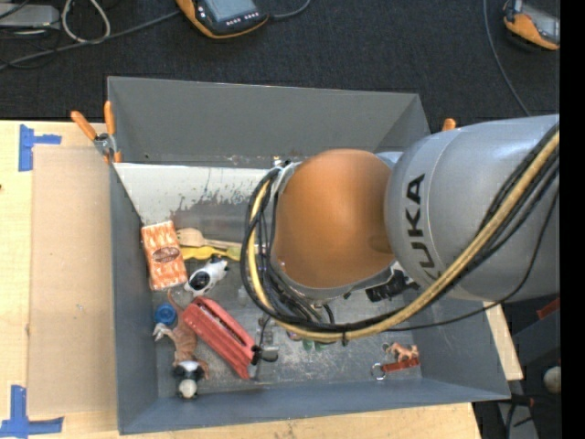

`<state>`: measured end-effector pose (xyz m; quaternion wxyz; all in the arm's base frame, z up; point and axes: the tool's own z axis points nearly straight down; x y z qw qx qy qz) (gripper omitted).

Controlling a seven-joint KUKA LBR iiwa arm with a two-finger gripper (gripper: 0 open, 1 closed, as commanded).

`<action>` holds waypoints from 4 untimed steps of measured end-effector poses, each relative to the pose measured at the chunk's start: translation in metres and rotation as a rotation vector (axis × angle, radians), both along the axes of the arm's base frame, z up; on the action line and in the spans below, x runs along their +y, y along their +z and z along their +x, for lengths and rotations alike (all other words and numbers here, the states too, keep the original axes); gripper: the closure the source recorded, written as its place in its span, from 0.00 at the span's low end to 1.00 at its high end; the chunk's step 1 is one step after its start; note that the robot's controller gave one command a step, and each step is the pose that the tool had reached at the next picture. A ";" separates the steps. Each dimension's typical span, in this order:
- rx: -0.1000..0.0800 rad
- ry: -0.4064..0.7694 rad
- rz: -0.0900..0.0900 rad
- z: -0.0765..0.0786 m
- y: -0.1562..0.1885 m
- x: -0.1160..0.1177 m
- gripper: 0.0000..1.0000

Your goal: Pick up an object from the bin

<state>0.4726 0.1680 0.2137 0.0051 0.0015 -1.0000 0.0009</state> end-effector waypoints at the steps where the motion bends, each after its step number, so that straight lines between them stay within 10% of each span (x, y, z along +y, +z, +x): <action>1: -0.008 -0.005 0.002 0.002 0.004 -0.001 0.00; 2: -0.012 0.030 0.003 0.024 -0.061 0.022 0.00; 3: -0.020 -0.033 0.003 0.001 -0.124 0.043 0.00; 4: -0.027 -0.058 0.011 0.005 -0.139 0.009 0.00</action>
Offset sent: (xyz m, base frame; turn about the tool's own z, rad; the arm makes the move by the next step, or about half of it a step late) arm 0.0478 0.0499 -0.1437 -0.0751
